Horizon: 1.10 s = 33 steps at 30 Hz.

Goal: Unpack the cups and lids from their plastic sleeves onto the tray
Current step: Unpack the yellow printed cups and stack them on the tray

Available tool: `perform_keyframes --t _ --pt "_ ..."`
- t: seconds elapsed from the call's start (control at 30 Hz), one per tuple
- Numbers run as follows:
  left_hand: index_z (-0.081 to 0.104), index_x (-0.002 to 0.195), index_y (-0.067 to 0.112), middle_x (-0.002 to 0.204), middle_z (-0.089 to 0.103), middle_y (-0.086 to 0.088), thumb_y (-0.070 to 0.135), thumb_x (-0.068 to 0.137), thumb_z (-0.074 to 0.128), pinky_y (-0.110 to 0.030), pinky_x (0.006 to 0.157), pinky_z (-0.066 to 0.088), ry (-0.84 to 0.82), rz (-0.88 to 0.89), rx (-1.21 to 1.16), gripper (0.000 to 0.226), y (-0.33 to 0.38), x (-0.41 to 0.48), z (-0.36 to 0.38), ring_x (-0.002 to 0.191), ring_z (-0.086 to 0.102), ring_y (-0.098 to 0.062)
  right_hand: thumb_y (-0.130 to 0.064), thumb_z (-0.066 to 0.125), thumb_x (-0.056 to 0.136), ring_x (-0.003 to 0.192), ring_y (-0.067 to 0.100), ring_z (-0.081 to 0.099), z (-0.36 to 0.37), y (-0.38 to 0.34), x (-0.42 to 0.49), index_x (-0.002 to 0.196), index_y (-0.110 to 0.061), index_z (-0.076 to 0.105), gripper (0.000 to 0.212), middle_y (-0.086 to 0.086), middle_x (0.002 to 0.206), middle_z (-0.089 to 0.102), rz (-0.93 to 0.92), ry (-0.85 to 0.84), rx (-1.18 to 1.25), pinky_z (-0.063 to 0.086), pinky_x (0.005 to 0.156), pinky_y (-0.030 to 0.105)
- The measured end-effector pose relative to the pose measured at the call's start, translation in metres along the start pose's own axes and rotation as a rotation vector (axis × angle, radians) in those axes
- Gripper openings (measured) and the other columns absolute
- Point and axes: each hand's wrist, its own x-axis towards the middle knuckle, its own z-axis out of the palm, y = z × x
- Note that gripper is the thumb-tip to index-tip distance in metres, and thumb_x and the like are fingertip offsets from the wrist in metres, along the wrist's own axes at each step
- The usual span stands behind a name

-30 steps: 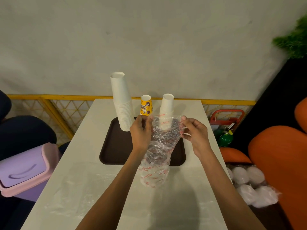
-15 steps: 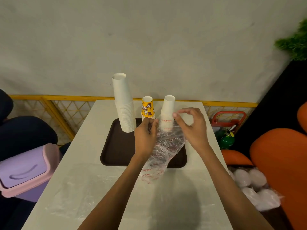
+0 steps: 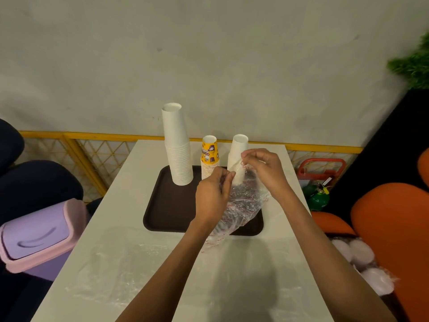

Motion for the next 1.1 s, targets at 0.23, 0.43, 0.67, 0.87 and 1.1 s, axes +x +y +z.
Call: perform_keyframes --t 0.23,0.43,0.67,0.87,1.1 --pt "0.053 0.082 0.017 0.065 0.056 0.008 0.025 0.094 0.057 -0.036 0.063 0.052 0.053 -0.117 -0.178 0.015 -0.003 -0.002 0.000 0.064 0.057 -0.018 -0.009 0.058 0.092 0.085 0.023 0.065 0.000 -0.003 -0.001 0.082 -0.015 0.059 0.012 0.012 0.094 0.068 0.005 -0.182 0.056 0.049 0.090 0.041" --pt "0.057 0.081 0.007 0.064 0.055 0.004 0.022 0.099 0.046 -0.022 0.057 0.047 0.083 -0.193 -0.303 0.026 0.000 0.004 -0.008 0.058 0.052 -0.009 -0.036 0.065 0.087 0.080 0.011 0.058 -0.006 0.000 0.004 0.095 -0.017 0.058 0.021 -0.007 0.084 0.061 -0.099 0.095 -0.105 0.047 0.071 0.023" --pt "0.052 0.069 0.015 0.055 0.047 0.002 0.022 0.101 0.042 -0.020 0.046 0.041 0.199 -0.334 -0.339 0.035 -0.003 0.028 -0.014 0.043 0.045 -0.002 -0.045 0.055 0.083 0.087 0.006 0.067 0.003 0.025 -0.040 0.121 -0.011 0.059 0.052 -0.001 0.102 0.070 0.274 -0.150 0.264 0.052 0.074 0.018" --pt "0.063 0.090 0.012 0.076 0.065 0.003 0.035 0.097 0.049 -0.024 0.075 0.051 0.197 -0.458 -0.452 0.028 -0.007 0.022 -0.016 0.076 0.063 -0.011 -0.014 0.054 0.094 0.068 0.005 0.068 0.019 0.031 -0.046 0.087 -0.010 0.067 0.015 -0.006 0.070 0.072 0.089 0.144 0.358 0.053 0.065 0.016" --pt "0.053 0.078 0.013 0.066 0.054 0.006 0.029 0.098 0.048 -0.011 0.058 0.041 0.184 -0.423 -0.343 0.026 -0.008 -0.017 0.009 0.059 0.052 -0.002 -0.017 0.054 0.095 0.071 0.013 0.069 0.035 0.046 -0.055 0.094 -0.004 0.067 0.018 0.000 0.075 0.071 -0.037 0.264 0.261 0.054 0.066 0.019"
